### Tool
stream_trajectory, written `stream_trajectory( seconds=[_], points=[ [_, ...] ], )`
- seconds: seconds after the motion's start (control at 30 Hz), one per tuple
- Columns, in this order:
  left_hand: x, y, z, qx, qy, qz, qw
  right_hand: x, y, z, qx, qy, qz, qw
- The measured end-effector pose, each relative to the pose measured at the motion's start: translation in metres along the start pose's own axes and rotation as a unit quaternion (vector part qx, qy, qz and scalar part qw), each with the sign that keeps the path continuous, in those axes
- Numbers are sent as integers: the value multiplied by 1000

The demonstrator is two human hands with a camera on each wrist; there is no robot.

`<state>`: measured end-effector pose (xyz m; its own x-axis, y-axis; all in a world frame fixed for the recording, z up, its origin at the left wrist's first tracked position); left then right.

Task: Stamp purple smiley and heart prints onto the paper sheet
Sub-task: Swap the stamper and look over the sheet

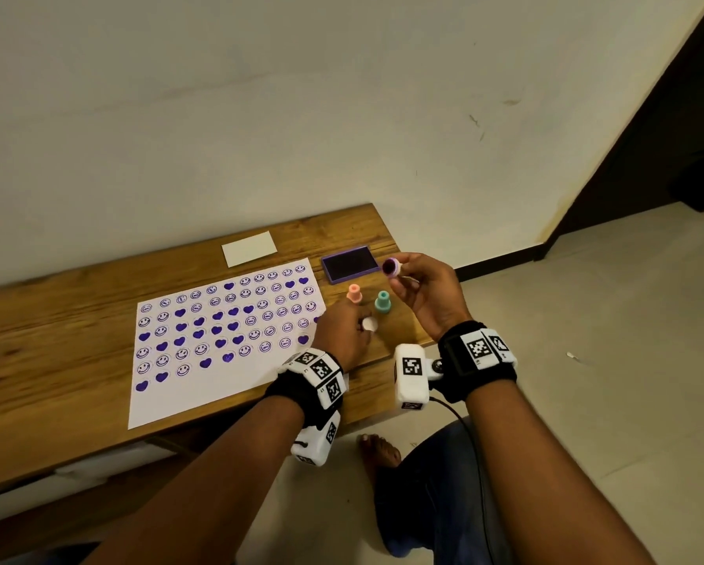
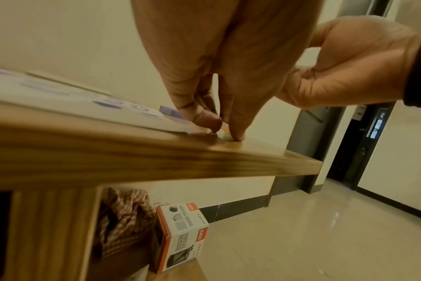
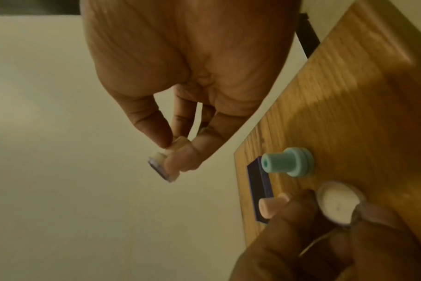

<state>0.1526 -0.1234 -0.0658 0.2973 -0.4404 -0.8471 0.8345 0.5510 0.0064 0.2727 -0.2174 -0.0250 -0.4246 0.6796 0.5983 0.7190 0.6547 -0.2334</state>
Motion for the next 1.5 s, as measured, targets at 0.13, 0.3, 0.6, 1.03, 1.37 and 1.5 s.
stream_trajectory(
  seconds=[0.13,0.3,0.6,1.03,1.37,1.5],
  points=[
    [-1,1,1,13,26,-2,1000,-2,-1,-2,33,92,-21,995],
    [-4,-4,-2,15,17,5,1000,-1,-3,-2,38,136,-46,989],
    [-38,-65,-53,-23,-55,84,995,0,-9,4,15,15,-66,998],
    [-97,-117,-156,-78,-5,148,986,57,46,16,-130,-607,1,784],
    [-106,-99,-168,-61,-39,163,984,88,104,43,-99,-856,-61,505],
    [-106,-100,-172,-70,-42,162,983,86,107,44,-102,-868,-76,481]
  ],
)
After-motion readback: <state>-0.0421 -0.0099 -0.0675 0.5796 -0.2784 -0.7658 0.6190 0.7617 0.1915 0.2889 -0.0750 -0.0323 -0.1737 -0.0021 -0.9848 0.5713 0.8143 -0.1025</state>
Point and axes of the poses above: each hand's wrist, its own y-axis towards the middle knuckle, its own x-axis out of the palm, z = x × y, the point moved 1 cm from there along y, towards the middle knuckle, and after that the axes turned 7 degrees about y, right-handed, at the moved point
